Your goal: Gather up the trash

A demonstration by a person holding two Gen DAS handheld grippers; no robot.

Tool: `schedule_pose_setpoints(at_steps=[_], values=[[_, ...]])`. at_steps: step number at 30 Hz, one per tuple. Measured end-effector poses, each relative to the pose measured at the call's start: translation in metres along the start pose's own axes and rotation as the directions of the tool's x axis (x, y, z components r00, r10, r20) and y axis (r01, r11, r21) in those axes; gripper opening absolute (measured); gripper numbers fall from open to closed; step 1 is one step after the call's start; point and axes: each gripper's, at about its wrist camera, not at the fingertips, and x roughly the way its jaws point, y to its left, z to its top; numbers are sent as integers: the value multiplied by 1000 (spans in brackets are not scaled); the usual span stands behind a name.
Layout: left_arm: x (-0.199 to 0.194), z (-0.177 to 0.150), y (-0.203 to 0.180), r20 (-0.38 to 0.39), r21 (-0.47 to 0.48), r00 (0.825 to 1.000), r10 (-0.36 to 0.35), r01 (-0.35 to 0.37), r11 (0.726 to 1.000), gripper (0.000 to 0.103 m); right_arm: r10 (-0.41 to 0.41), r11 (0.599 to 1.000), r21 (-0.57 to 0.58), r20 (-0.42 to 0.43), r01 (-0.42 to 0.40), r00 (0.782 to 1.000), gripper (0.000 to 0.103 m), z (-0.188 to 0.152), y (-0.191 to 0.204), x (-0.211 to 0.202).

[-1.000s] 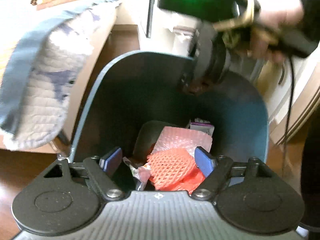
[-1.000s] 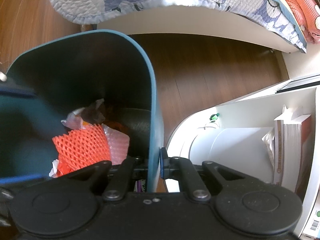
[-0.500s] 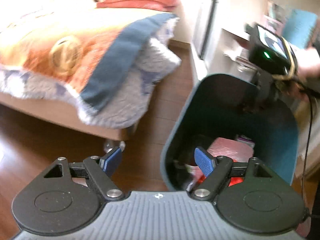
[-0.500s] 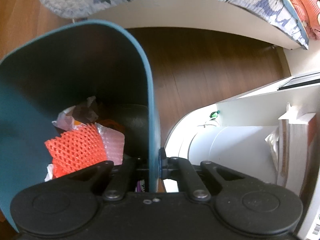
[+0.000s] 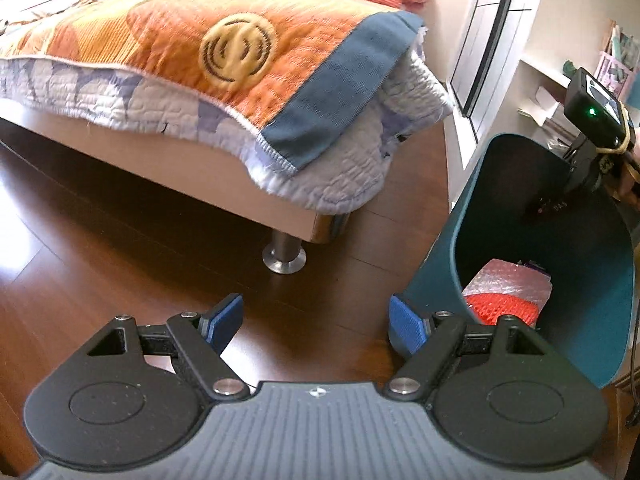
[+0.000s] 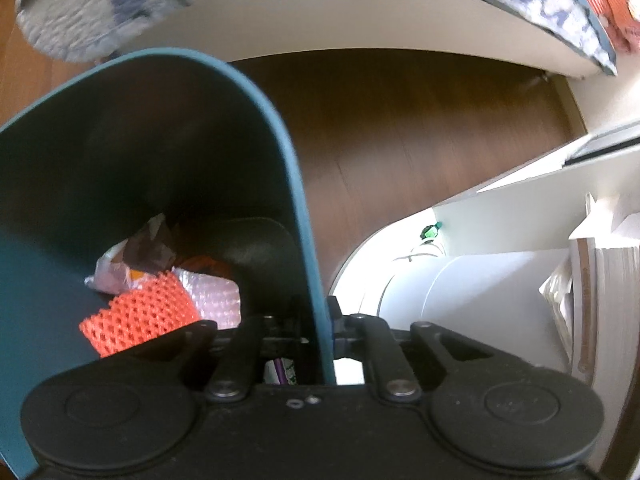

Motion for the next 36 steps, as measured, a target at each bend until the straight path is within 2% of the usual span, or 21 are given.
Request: schedule_pose_setpoints(at_steps=[3, 5, 7, 9, 12, 14, 15, 16, 19, 21, 27, 29, 32, 36], values=[[-2, 0, -1, 5, 6, 1000, 6, -6, 1000, 80, -6, 1000, 17, -1, 6, 1000, 9, 2, -4, 2], [-3, 1, -3, 4, 11, 1000, 2, -2, 1000, 80, -21, 1000, 21, 7, 21, 1000, 20, 2, -5, -2], [-3, 3, -5, 5, 24, 1000, 0, -1, 1000, 80, -46, 999, 23, 32, 45, 998, 36, 1, -7, -9], [-1, 7, -9, 10, 37, 1000, 0, 0, 999, 80, -51, 998, 46, 46, 49, 998, 40, 0, -12, -15], [1, 13, -15, 13, 45, 1000, -12, 11, 999, 80, -65, 996, 65, 56, 62, 996, 42, -5, -18, -20], [3, 18, -23, 16, 66, 1000, -19, 18, 998, 80, -81, 995, 65, 69, 76, 994, 49, -9, -18, -25], [3, 21, -28, 17, 84, 1000, -20, 19, 996, 80, -87, 995, 65, 80, 81, 993, 56, -10, -19, -29], [3, 25, -34, 21, 105, 1000, -21, 19, 994, 80, -94, 994, 65, 94, 88, 991, 56, -13, -18, -35], [3, 40, -53, 42, 156, 999, -27, 20, 988, 80, -28, 997, 69, 132, 19, 991, 55, -21, -16, -53], [4, 50, -66, 52, 180, 998, -34, 24, 983, 80, -18, 998, 56, 177, 9, 984, 56, -29, -10, -68], [2, 79, -117, 83, 272, 996, -44, 19, 962, 80, 79, 983, 130, 329, -128, 941, 62, -73, -13, -103], [1, 88, -134, 93, 289, 995, -39, 10, 957, 80, 86, 974, 165, 367, -155, 926, 63, -89, -15, -110], [4, 100, -158, 67, 298, 997, -29, 8, 955, 80, 103, 952, 218, 434, -215, 895, 68, -114, -24, -112], [8, 109, -186, 35, 281, 999, 13, -22, 959, 80, 74, 929, 278, 510, -246, 857, 77, -144, -34, -118]])
